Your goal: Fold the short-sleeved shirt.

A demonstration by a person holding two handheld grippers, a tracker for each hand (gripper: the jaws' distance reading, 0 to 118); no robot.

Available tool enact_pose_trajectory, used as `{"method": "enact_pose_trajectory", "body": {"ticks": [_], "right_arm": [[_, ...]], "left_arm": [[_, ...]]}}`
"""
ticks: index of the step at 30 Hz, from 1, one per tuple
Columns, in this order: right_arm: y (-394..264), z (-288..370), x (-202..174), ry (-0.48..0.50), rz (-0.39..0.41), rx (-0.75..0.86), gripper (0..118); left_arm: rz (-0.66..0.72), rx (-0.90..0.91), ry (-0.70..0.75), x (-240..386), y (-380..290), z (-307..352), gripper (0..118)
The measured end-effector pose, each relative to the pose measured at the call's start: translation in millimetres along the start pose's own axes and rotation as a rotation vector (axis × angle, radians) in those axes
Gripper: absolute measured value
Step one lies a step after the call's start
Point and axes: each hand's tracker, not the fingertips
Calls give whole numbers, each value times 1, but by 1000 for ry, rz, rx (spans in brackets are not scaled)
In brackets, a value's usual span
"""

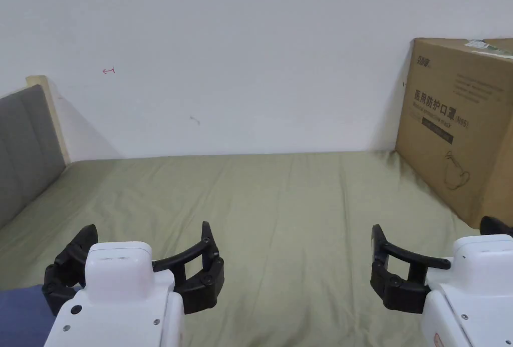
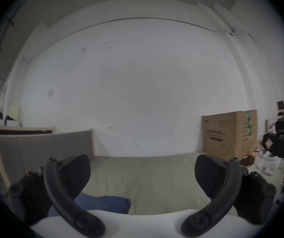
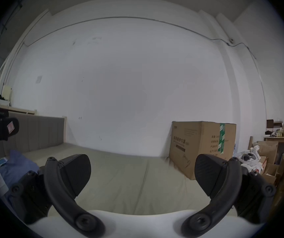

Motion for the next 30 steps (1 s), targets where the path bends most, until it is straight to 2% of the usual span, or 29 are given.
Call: {"method": "enact_pose_trajectory", "body": {"ticks": [2,3,6,9,15,19,20,21,22,23,24,25,26,27,28,30], "right_arm": [[-4,-1,5,20,-74,-26,118],[-5,-1,5,23,-84,-31,118],[-8,0,6,-7,-76,-35,118],[-9,1,7,-27,-58,-32,118],[-7,-1,12,-17,-105,-50,118],[-5,-1,12,-21,-93,-64,118],[-3,-1,12,-28,-85,-84,118],[-2,-1,13,-8,-90,-96,118],[-2,-1,15,47,-114,-101,113],[-1,0,16,81,-140,-100,96],[-2,3,15,43,-127,-78,25],[-1,0,13,-29,-86,-85,0],[0,0,11,-52,-54,-100,0],[0,-1,17,16,-121,-107,0],[0,-3,20,48,-151,-131,0],[-1,-4,20,1,-125,-146,0]], "left_arm": [[18,-13,-23,-1,1,-2,118],[29,-20,-40,-4,1,-3,118],[-16,-49,-22,-6,3,-9,118],[10,-86,-68,-10,3,-11,118],[-12,-93,-50,-6,-1,-9,118],[-14,-106,-62,-6,0,-8,118],[-10,-106,-70,-6,1,-8,117],[-7,-103,-75,-7,3,-6,106],[-9,-98,-82,-7,5,-5,78],[-19,-93,-91,-6,6,-5,31],[-54,-111,-81,-4,6,-8,0],[-54,-105,-73,-2,5,-7,0],[-55,-103,-81,-3,4,-6,0],[-44,-108,-116,-3,3,-6,0],[-48,-114,-108,-1,3,-6,0],[-53,-121,-106,0,0,-6,0]]}}
